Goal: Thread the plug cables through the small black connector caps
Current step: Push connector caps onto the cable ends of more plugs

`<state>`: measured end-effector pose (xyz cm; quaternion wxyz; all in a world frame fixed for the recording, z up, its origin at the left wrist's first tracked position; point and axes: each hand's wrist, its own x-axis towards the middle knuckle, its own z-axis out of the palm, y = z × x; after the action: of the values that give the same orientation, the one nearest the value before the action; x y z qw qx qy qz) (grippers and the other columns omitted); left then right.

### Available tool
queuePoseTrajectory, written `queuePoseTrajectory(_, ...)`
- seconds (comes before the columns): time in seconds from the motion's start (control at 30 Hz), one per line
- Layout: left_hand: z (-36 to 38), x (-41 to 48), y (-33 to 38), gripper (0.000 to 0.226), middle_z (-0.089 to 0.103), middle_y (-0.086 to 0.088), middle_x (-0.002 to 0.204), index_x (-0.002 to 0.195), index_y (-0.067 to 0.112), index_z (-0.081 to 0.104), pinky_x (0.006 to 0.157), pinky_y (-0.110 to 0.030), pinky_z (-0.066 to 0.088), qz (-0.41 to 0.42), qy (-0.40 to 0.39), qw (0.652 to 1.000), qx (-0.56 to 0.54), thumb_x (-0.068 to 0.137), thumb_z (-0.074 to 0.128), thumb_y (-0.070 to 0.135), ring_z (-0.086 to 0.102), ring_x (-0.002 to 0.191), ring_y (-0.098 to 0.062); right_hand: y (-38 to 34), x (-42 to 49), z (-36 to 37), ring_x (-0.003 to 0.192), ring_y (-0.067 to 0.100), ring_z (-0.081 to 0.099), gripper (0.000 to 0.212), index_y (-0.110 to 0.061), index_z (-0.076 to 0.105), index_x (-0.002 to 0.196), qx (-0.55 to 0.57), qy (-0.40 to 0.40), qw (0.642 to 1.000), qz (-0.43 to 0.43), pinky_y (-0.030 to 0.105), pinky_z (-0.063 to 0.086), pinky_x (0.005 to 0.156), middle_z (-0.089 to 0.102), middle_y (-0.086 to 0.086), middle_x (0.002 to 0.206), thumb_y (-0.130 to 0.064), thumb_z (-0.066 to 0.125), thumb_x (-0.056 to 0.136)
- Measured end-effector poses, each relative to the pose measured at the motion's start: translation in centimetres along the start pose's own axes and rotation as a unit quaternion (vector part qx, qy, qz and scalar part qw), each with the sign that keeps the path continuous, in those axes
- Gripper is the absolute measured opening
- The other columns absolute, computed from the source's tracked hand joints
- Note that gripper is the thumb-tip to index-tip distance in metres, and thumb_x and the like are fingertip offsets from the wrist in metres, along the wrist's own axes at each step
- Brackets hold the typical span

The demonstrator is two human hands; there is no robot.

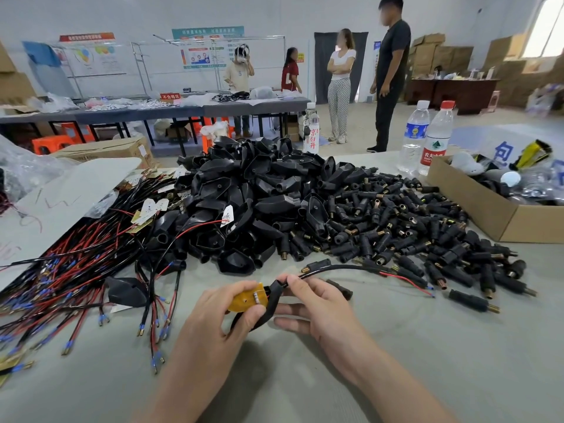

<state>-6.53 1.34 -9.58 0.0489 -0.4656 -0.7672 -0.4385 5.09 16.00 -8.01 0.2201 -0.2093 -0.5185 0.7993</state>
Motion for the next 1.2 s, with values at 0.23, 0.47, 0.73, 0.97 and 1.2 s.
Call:
queuePoseTrajectory(0.23,0.3,0.2,0.2,0.022,0.056,0.029,0.114,0.113,0.049,0.055,0.083,-0.011,0.045,0.019,-0.005,1.000,-0.012,0.091,0.051,0.049,0.054,0.109,0.004,-0.1,-0.1,0.0,0.087,0.028,0.075,0.024,-0.008,0.070,0.105,0.015,0.013,1.000,-0.003,0.029,0.059,0.065,0.077,0.005,0.096,-0.029,0.058,0.100)
queuePoseTrajectory(0.47,0.2,-0.1,0.5,0.036,0.061,0.028,0.113,0.121,0.045,0.055,0.080,-0.002,0.042,0.005,-0.058,0.995,-0.075,0.087,0.054,0.057,0.059,0.107,0.005,-0.2,0.1,-0.1,0.091,0.035,0.075,0.023,-0.010,0.070,0.104,0.056,0.028,0.998,0.001,0.032,0.060,0.066,0.076,0.010,0.101,-0.029,0.059,0.100)
queuePoseTrajectory(0.73,0.2,0.1,0.4,0.031,0.059,0.029,0.116,0.115,0.049,0.056,0.088,-0.004,0.038,0.001,-0.033,0.999,-0.034,0.085,0.058,0.054,0.057,0.110,0.004,-0.7,0.2,-0.8,0.091,0.029,0.075,0.024,-0.011,0.068,0.106,0.050,0.043,0.997,-0.036,0.030,0.059,0.065,0.076,0.008,0.105,-0.031,0.056,0.101)
queuePoseTrajectory(0.97,0.1,0.2,0.3,0.031,0.058,0.028,0.121,0.118,0.045,0.058,0.095,-0.010,0.040,0.011,-0.021,0.999,-0.030,0.088,0.064,0.041,0.054,0.120,-0.003,-1.0,0.4,-1.1,0.087,0.028,0.075,0.023,-0.010,0.067,0.108,0.059,0.056,0.995,-0.051,0.029,0.060,0.065,0.076,0.013,0.100,-0.030,0.056,0.100)
queuePoseTrajectory(1.2,0.0,0.1,0.4,0.034,0.058,0.025,0.124,0.120,0.042,0.059,0.096,-0.015,0.042,0.022,-0.027,0.999,-0.042,0.086,0.061,0.047,0.055,0.121,-0.005,-0.2,0.4,-1.1,0.083,0.021,0.074,0.013,-0.014,0.066,0.106,0.024,0.036,0.997,-0.068,0.027,0.059,0.069,0.075,0.007,0.089,-0.010,0.068,0.094)
